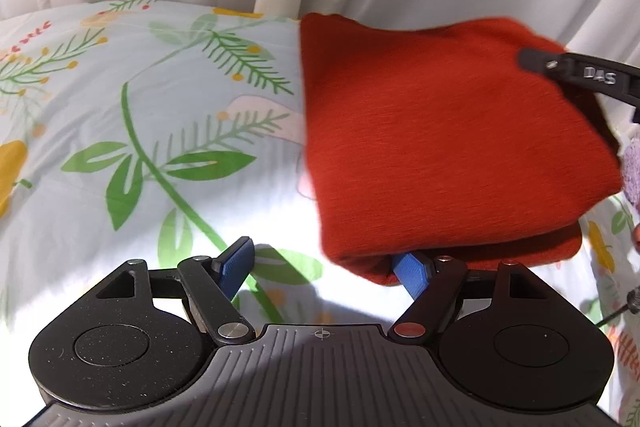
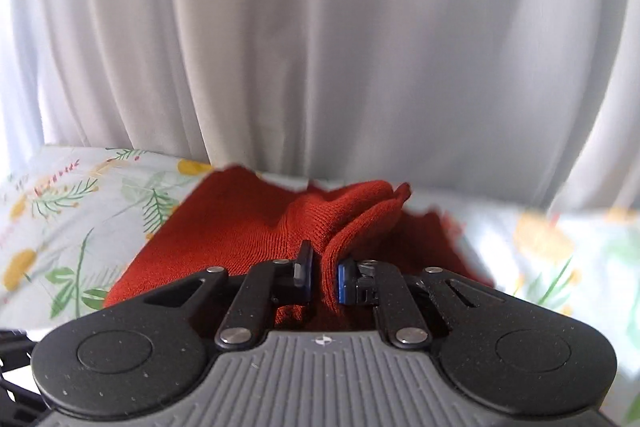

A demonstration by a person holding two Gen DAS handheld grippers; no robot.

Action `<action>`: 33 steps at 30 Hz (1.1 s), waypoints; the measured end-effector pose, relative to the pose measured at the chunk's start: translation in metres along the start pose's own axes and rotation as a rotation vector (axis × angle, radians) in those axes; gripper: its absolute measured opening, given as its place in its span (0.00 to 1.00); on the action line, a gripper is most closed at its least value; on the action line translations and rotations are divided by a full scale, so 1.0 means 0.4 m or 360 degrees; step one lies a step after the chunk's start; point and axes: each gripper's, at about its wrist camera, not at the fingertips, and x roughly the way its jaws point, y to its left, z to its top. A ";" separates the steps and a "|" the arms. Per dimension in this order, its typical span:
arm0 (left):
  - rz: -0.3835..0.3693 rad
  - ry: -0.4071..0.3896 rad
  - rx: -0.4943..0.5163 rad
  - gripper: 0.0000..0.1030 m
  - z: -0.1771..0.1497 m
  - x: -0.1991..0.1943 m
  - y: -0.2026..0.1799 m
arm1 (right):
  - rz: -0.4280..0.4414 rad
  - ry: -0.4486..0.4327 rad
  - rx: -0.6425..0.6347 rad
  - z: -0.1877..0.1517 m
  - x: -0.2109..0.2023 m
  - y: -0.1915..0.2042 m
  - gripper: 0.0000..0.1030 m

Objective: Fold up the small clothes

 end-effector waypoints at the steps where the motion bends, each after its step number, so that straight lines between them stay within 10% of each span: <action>1: -0.0015 0.0002 -0.0018 0.78 0.000 -0.002 0.003 | -0.0037 -0.0050 -0.0046 0.008 -0.020 0.004 0.09; 6: -0.0031 -0.0001 0.0003 0.78 -0.006 -0.007 -0.017 | -0.0226 -0.0155 -0.0163 -0.005 -0.063 -0.031 0.10; 11: -0.0008 0.0012 0.0015 0.78 -0.011 -0.007 -0.025 | -0.0348 0.0041 0.0060 -0.075 -0.041 -0.113 0.15; 15: -0.0001 0.0017 0.0009 0.78 -0.012 -0.007 -0.025 | -0.0133 -0.0128 0.0595 -0.140 -0.183 -0.205 0.54; 24: 0.0039 0.0008 0.0019 0.79 -0.013 0.004 -0.044 | 0.0272 0.0060 0.1097 -0.307 -0.184 -0.189 0.53; 28: 0.0058 -0.0008 0.0041 0.79 -0.014 0.010 -0.061 | 0.0327 0.0041 0.1266 -0.310 -0.109 -0.188 0.16; 33: 0.0116 -0.0055 0.0075 0.79 -0.013 0.018 -0.064 | 0.0622 0.0096 0.1974 -0.395 -0.054 -0.251 0.10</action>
